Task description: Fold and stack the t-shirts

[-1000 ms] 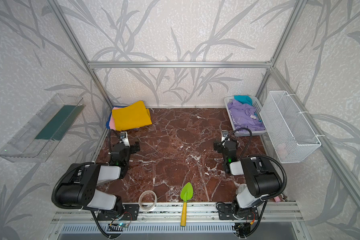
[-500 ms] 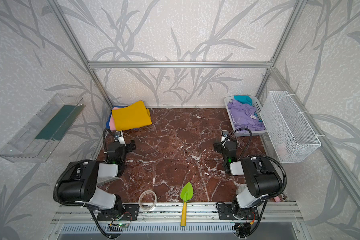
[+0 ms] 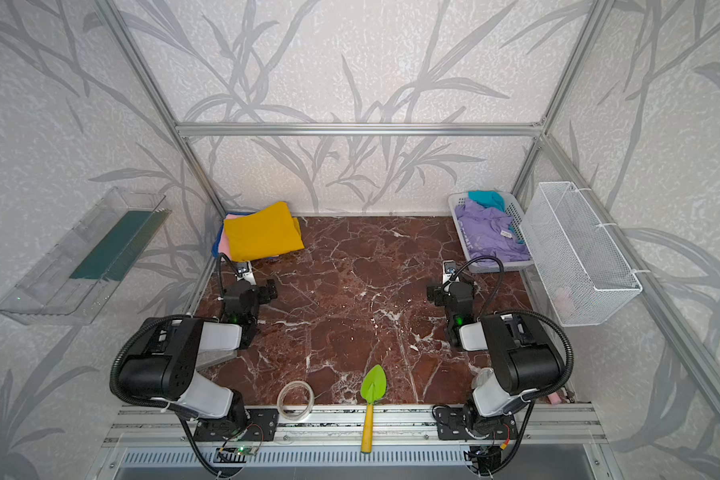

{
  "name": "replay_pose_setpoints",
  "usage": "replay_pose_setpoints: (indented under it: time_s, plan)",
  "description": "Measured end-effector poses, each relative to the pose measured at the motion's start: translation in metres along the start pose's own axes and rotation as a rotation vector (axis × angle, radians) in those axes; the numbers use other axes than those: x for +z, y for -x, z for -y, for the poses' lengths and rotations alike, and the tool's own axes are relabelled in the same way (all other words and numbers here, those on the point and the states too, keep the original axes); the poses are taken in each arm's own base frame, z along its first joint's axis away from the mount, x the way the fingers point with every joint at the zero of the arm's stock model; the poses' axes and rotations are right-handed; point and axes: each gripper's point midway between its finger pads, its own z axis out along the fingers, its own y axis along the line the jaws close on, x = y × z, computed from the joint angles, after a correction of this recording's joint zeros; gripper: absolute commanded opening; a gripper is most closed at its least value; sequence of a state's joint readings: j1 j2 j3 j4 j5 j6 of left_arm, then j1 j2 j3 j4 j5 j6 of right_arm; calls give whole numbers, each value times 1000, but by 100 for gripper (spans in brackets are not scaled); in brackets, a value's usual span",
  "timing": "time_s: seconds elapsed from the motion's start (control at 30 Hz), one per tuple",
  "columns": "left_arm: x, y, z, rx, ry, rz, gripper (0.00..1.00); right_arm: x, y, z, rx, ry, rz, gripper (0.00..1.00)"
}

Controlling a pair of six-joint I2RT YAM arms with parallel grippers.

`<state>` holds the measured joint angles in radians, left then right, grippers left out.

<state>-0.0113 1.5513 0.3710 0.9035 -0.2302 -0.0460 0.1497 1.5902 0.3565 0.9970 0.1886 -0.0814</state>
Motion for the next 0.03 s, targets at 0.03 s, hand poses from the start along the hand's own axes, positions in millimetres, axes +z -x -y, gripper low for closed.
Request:
replay_pose_setpoints:
  time_s: [0.03]
  plan:
    - [1,1,-2,-1,10,7,99,0,0,0,0,0,0,99]
